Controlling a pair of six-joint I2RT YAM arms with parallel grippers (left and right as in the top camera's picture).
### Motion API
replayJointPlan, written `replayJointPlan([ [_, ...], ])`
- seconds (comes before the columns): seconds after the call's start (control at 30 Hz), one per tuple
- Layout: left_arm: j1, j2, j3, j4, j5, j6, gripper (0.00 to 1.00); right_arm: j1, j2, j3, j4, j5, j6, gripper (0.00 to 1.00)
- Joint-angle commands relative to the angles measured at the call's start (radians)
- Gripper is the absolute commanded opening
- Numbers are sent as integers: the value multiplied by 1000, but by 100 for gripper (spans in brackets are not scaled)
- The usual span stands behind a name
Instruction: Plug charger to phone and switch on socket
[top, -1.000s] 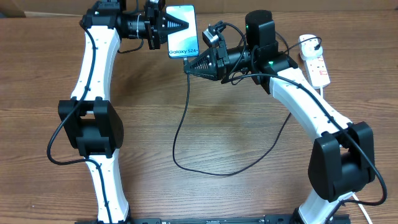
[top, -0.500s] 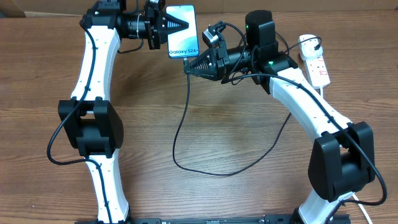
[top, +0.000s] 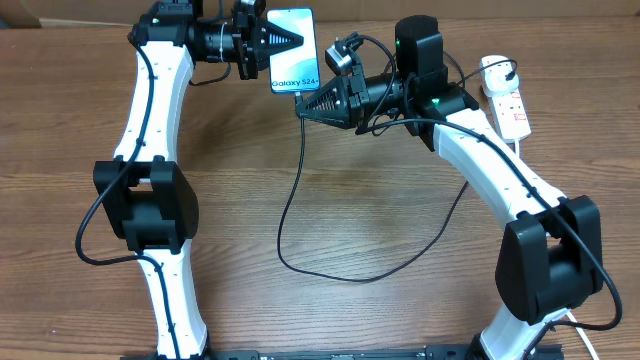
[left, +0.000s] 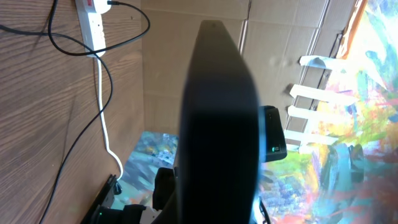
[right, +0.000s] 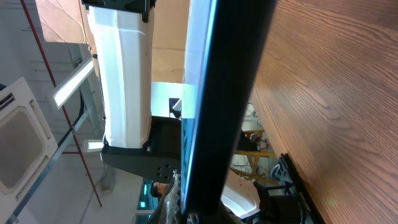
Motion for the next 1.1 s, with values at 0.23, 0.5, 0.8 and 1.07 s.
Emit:
replayJointPlan([
  [0.23, -2, -14, 21, 4, 42, 29, 4, 6, -4, 8, 9, 3, 6, 4],
  [0.5, -10, -14, 21, 5, 42, 27, 5, 6, -4, 8, 10, 3, 9, 4],
  [0.8, -10, -14, 21, 4, 42, 27, 4, 6, -4, 8, 10, 11, 14, 4],
  [1.07, -14, -14, 21, 4, 42, 35, 4, 6, -4, 8, 10, 10, 24, 4],
])
